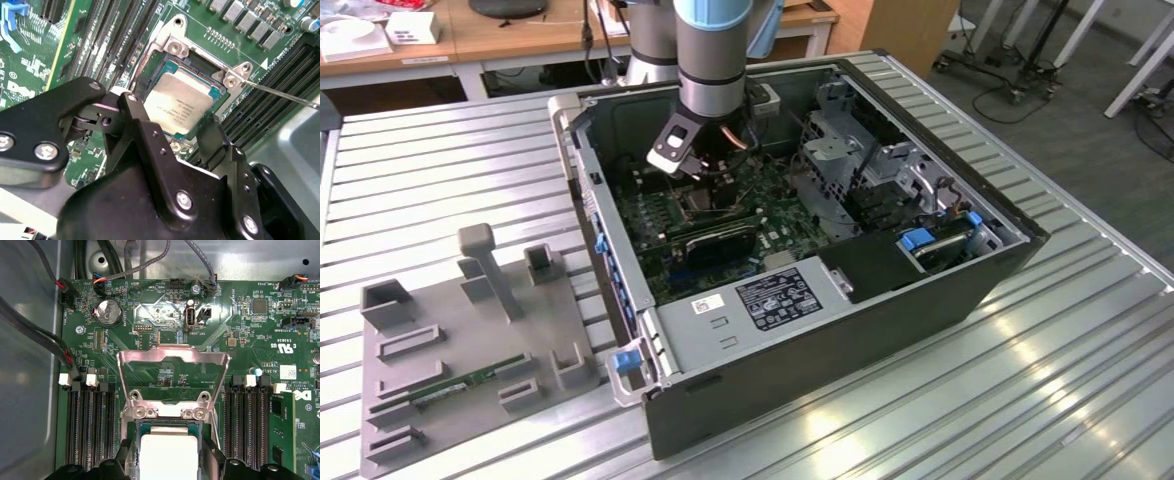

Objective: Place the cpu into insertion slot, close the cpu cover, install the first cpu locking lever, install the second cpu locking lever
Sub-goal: 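Place the cpu into insertion slot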

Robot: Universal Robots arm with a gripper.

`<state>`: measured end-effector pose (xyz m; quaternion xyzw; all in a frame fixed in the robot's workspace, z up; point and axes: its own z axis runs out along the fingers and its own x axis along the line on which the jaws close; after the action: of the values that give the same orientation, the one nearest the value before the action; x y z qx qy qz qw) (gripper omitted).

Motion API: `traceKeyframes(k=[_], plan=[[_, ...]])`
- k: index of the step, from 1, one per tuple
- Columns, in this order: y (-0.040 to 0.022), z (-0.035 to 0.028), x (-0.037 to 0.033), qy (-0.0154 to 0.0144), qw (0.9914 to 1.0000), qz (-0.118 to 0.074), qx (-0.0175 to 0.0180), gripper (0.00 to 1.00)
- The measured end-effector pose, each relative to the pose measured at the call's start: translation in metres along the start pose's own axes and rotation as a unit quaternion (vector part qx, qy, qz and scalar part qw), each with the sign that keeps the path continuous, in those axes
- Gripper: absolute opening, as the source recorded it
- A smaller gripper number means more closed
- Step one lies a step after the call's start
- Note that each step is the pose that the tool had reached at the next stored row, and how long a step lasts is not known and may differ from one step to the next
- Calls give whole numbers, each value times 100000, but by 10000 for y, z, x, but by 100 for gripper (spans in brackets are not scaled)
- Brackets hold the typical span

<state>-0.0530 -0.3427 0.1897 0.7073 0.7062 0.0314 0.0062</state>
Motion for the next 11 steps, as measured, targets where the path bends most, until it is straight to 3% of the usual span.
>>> traceKeyframes(k=[3, 11], plan=[[0, -12, 0, -14, 100000, 1, 7, 67], [6, -118, 4, -4, 100000, 3, 3, 67]])
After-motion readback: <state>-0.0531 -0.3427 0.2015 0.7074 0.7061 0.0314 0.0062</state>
